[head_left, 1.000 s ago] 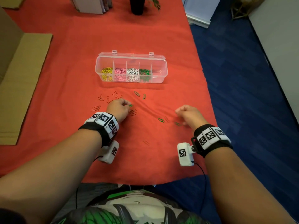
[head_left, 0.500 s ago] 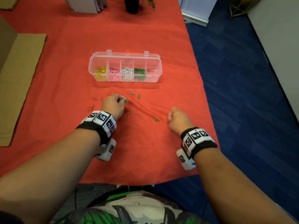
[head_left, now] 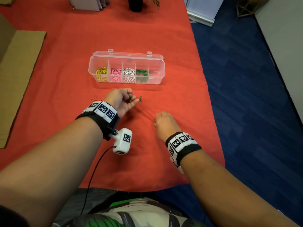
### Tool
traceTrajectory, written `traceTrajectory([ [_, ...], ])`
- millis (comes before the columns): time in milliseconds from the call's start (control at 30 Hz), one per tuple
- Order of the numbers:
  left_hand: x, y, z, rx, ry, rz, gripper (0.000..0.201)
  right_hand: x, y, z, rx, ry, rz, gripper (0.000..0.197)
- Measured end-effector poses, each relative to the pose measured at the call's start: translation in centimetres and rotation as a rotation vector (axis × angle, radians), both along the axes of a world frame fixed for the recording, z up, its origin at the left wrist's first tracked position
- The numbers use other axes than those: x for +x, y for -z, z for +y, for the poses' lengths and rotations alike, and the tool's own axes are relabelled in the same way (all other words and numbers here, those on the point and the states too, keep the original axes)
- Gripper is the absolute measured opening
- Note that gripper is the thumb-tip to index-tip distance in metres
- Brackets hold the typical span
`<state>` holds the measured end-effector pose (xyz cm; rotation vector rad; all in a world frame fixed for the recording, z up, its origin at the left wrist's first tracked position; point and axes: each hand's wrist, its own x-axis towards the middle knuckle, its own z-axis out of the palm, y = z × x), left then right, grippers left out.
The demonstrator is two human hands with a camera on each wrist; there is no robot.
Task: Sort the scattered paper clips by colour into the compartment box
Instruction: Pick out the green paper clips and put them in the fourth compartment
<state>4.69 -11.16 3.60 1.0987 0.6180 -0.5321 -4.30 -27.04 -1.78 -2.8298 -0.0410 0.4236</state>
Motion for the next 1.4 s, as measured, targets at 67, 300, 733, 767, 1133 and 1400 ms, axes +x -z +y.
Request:
traceTrajectory([
  [67, 0.6, -0.2, -0.2, -0.013, -0.029, -0.002, 0.032, 0.7, -0.2, -0.2, 0.133, 0.058, 0.045, 0.016],
  [300, 2.9, 0.9, -0.9, 0.375, 0.115, -0.093, 0.016, 3.9, -1.7, -1.9, 0.846, 0.536, 0.277, 0.025],
  [733, 1.4, 3.8, 0.0, 1.296, 0.758, -0.559, 0.016, 8.6, -2.8, 2.0, 0.228, 0.193, 0.162, 0.014],
  [767, 1.3, 3.7, 0.2, 1.252, 0.717, -0.542, 0.015, 8.9, -2.5, 2.5, 0.155, 0.152, 0.118, 0.023],
  [1133, 0.9, 0.8, 4.2, 0.198, 0.194, 0.112, 0.022, 11.2, -1.4, 5.5, -0.071, 0.08, 0.079, 0.035],
  [1400, 3.9, -1.6, 2.0, 0.142, 0.23, 0.029, 0.026, 11.9, -2.9, 2.5, 0.814, 0.58, 0.221, 0.031],
])
